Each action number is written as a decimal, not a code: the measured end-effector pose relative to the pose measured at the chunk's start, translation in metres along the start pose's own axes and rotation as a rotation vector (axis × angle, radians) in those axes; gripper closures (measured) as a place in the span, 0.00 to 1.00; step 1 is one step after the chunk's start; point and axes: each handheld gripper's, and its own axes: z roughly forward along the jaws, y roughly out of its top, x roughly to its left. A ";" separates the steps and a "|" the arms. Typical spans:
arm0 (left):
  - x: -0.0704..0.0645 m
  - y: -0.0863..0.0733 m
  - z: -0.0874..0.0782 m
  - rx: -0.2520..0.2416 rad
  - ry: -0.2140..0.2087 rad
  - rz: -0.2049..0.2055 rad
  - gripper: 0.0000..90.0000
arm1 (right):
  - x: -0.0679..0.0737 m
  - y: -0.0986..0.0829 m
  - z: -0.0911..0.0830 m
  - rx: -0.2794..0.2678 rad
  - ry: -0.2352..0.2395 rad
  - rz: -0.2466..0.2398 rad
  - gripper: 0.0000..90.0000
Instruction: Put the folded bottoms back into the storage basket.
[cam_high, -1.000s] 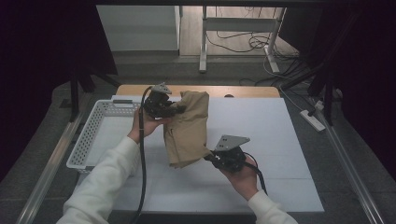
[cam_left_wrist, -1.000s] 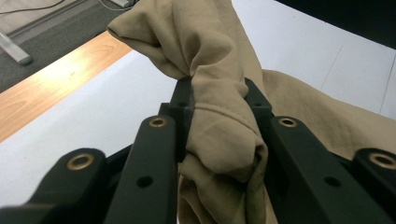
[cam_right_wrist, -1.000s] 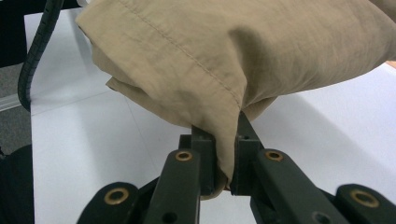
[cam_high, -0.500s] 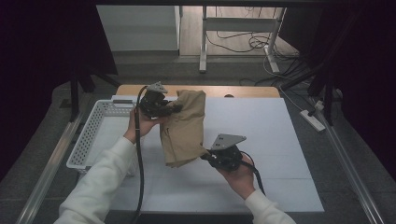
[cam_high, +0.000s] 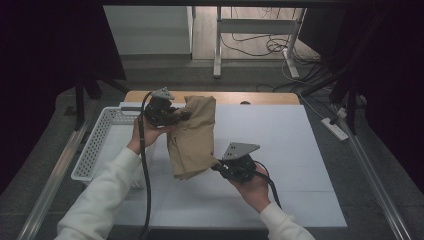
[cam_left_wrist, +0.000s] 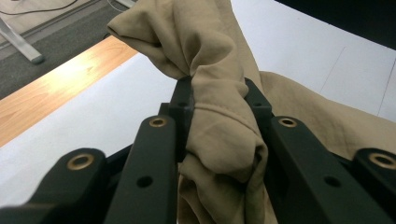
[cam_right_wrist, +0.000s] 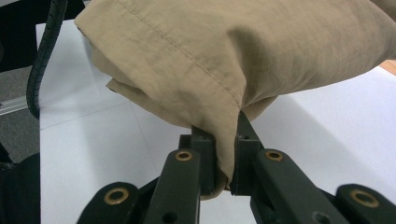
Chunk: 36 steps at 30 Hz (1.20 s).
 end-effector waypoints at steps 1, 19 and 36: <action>0.000 0.000 -0.001 -0.001 0.000 -0.001 0.80 | 0.000 0.001 0.001 -0.001 0.001 -0.003 0.92; 0.007 -0.009 -0.023 -0.022 0.016 -0.017 0.80 | 0.006 0.010 0.013 -0.008 0.024 -0.013 0.92; 0.013 -0.014 -0.041 -0.031 0.045 -0.021 0.80 | 0.011 0.022 0.025 -0.018 0.050 -0.024 0.92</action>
